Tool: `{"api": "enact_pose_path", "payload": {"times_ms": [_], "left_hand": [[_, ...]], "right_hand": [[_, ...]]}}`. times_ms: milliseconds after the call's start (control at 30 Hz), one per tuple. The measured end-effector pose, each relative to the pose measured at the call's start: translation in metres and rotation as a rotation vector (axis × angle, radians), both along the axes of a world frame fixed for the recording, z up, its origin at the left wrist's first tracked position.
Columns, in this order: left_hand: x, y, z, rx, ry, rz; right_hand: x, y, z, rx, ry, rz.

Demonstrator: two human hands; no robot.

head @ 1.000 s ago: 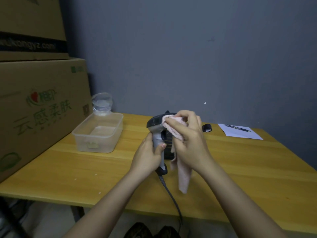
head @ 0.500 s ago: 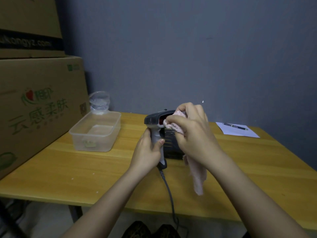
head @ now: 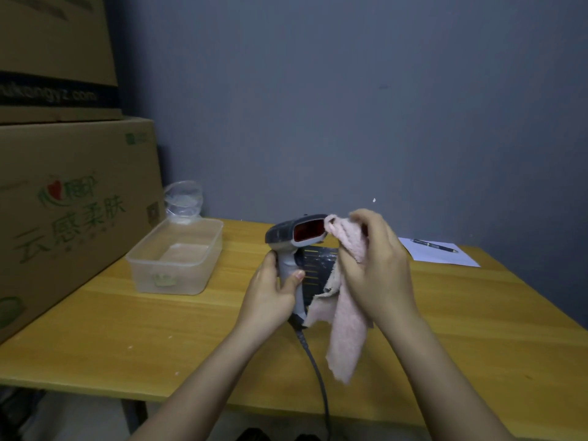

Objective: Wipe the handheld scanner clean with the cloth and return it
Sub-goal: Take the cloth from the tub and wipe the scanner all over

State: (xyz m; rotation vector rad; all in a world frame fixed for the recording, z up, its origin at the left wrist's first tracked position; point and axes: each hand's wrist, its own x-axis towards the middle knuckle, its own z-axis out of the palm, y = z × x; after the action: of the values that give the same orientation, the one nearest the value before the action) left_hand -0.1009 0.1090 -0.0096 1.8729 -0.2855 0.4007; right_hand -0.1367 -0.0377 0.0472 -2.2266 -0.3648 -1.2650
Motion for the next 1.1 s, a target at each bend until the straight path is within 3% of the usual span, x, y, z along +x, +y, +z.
{"api": "enact_pose_path", "payload": {"times_ms": [67,233,433,600,767,933,1100], "left_hand": [[0.0,0.0,0.001,0.005,-0.001,0.003],[-0.007,-0.003,0.004,0.069,-0.027,0.042],[-0.01,-0.004,0.005,0.144,-0.059,0.064],[-0.011,-0.003,0.005,0.121,-0.025,0.044],[-0.009,-0.001,0.006,0.115,-0.018,0.053],[-0.006,0.004,0.008,0.131,-0.044,0.085],[-0.004,0.005,0.015,0.131,-0.083,0.128]], "right_hand": [[-0.004,0.002,0.0,-0.011,-0.08,0.02],[-0.003,0.011,0.004,-0.337,-0.177,-0.086],[-0.002,0.015,0.003,-0.179,-0.277,0.044],[0.01,0.007,-0.001,-0.4,-0.392,-0.154],[0.011,0.005,0.006,-0.546,-0.311,-0.282],[0.008,-0.001,0.02,-0.659,-0.222,-0.271],[0.001,-0.003,0.025,-0.615,-0.013,-0.199]]}}
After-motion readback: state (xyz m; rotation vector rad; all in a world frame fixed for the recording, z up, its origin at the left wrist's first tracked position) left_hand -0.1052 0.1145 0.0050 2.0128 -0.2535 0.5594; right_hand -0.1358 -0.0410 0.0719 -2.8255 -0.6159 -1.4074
